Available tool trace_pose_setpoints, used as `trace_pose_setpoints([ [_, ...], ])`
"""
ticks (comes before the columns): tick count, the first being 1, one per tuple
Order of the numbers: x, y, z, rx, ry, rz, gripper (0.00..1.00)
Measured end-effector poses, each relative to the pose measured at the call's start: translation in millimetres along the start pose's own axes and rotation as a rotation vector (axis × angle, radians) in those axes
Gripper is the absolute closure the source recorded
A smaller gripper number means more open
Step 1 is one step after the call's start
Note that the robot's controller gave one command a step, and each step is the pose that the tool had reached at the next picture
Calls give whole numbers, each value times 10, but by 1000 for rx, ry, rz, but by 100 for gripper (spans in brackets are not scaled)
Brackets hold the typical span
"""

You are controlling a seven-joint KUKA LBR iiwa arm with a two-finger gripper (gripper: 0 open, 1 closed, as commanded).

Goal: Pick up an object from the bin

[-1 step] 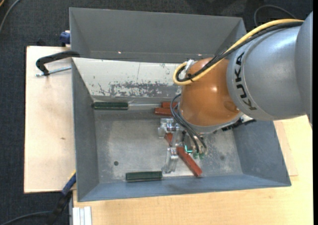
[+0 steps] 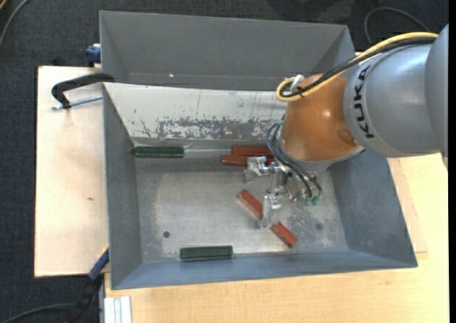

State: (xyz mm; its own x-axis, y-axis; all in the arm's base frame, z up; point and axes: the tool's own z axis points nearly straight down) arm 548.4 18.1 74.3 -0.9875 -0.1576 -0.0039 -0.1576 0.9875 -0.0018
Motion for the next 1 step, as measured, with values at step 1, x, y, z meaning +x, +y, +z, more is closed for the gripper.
trace_pose_setpoints([
  [1,-6,28,-14,-3,-1,-2,100],
])
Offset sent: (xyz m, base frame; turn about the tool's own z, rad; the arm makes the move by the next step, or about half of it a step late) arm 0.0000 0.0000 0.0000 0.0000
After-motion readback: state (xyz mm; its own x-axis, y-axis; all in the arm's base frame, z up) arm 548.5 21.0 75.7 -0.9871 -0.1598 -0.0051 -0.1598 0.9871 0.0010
